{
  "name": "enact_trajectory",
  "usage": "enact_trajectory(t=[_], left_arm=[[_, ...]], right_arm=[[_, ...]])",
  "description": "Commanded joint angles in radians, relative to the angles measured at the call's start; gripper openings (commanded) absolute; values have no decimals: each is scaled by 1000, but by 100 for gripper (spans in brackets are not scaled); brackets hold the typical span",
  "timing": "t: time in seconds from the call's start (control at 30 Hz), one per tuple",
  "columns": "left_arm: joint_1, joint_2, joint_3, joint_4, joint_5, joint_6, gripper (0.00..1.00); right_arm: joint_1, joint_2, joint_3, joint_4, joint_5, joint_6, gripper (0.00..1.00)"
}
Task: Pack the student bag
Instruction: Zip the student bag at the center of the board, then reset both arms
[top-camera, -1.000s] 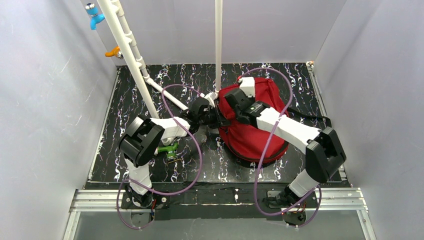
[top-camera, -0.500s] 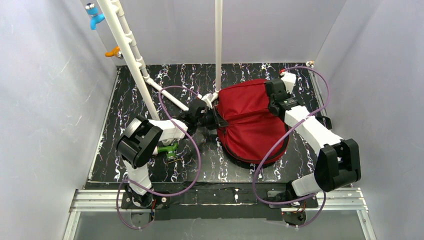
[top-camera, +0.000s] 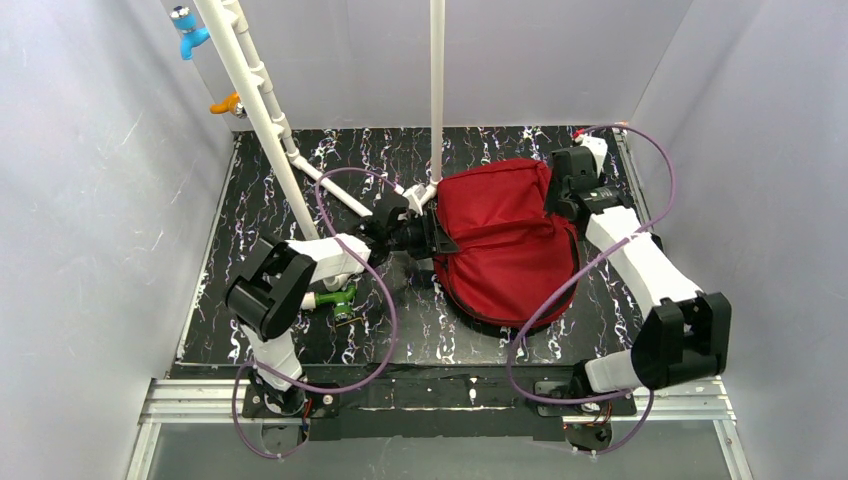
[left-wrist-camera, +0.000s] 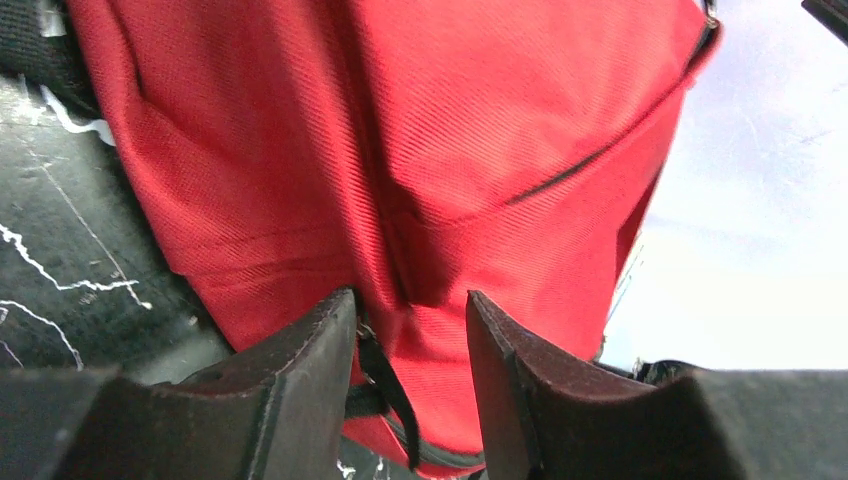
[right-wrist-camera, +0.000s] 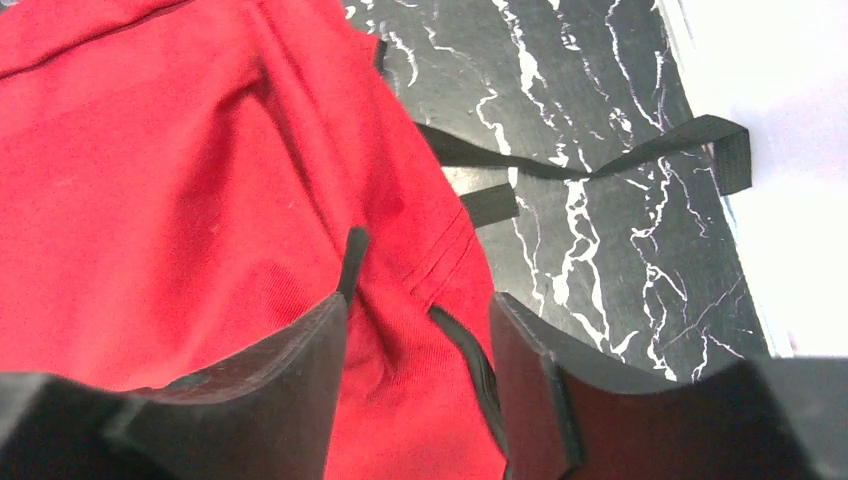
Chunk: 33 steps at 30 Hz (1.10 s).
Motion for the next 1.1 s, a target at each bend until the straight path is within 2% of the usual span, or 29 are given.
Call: enact_trajectory(t=[0.0, 0.13, 0.23, 0.33, 0.47, 0.57, 0.67, 0.77, 0.83, 0.87, 1.07], left_arm=[[-2, -157, 56, -93, 91, 64, 44], [-51, -283, 74, -148, 171, 138, 47], [-81, -421, 92, -221, 201, 214, 49], [-110, -573, 137, -339, 200, 316, 58], [-129, -766, 254, -564, 121, 472, 65], [-133, -908, 299, -646, 10, 576, 77], [-133, -1026, 344, -712, -126, 664, 84], [-133, -1118, 404, -770, -260, 745, 85], [-133, -1222, 435, -781, -470, 797, 87], [-133, -1259, 442, -779, -512, 842, 88], [-132, -1291, 494, -800, -613, 896, 90]], right_arm=[[9, -143, 74, -85, -116, -59, 66], [10, -257, 74, -26, -436, -128, 97], [10, -323, 87, 13, -637, -114, 99], [10, -380, 100, 27, -657, -79, 98], [10, -461, 126, 18, -558, -71, 98], [10, -517, 145, 1, -414, -63, 98], [10, -553, 192, -31, -347, -79, 98], [10, -577, 265, -78, -293, -93, 98], [10, -630, 335, -105, -189, -103, 98], [10, -645, 360, -117, -134, -103, 98], [10, -660, 450, -177, -58, -120, 98]])
